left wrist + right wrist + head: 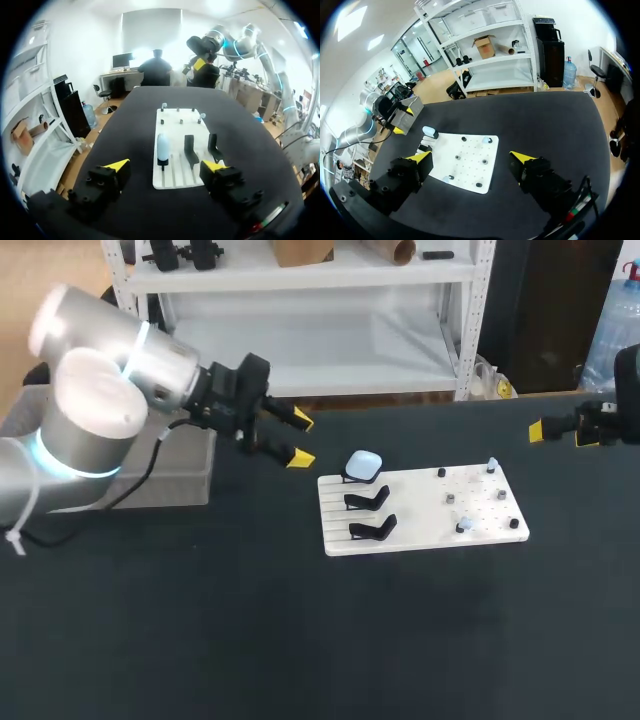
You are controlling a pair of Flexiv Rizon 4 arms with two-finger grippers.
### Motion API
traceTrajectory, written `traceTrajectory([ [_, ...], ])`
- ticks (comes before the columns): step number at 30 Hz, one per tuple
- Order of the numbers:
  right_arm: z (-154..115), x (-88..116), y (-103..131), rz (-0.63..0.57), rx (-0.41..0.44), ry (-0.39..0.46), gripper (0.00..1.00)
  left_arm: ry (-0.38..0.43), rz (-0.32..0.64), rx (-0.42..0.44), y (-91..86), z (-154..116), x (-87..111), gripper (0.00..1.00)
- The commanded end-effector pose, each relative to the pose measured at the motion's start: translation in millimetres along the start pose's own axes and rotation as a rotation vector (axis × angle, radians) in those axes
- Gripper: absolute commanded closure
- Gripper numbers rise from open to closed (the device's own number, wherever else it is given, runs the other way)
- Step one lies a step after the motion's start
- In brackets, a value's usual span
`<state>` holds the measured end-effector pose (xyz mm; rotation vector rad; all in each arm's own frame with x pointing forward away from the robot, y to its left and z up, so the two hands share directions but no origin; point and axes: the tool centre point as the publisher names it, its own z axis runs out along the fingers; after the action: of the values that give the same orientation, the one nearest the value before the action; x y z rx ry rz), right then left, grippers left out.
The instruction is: Pick up each earbud case from the left stands, insert the matching earbuds, close the lid, and place the case in the box.
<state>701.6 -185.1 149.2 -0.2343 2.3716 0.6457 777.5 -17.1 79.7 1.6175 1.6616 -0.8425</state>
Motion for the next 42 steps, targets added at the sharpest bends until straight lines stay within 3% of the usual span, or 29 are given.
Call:
traceTrajectory([
  [1,0.6,0.0,-0.5,-0.001,-0.001,0.0,0.0,-0.002,0.011,0.042,8.9,17.4,2.2,0.24],
  [5,0.6,0.0,-0.5,-0.001,-0.001,0.0,0.0,-0.007,0.02,0.052,10.0,28.6,3.5,0.14],
  [11,0.6,0.0,-0.5,-0.001,-0.001,0.0,0.0,-0.007,0.03,0.071,11.3,44.2,7.8,0.29],
  [12,0.6,0.0,-0.5,-0.001,-0.001,0.0,0.0,-0.007,0.033,0.072,11.1,46.7,8.8,0.42],
  [13,0.6,0.0,-0.5,-0.001,-0.001,0.0,0.0,-0.006,0.034,0.074,10.7,48.7,9.7,0.49],
  [22,0.6,0.0,-0.5,-0.001,-0.001,0.0,0.0,0.0,0.034,0.091,9.2,63.2,16.2,0.51],
  [42,0.6,0.0,-0.5,-0.001,-0.001,0.0,0.0,-0.022,0.035,0.088,13.8,84.5,10.4,0.57],
])
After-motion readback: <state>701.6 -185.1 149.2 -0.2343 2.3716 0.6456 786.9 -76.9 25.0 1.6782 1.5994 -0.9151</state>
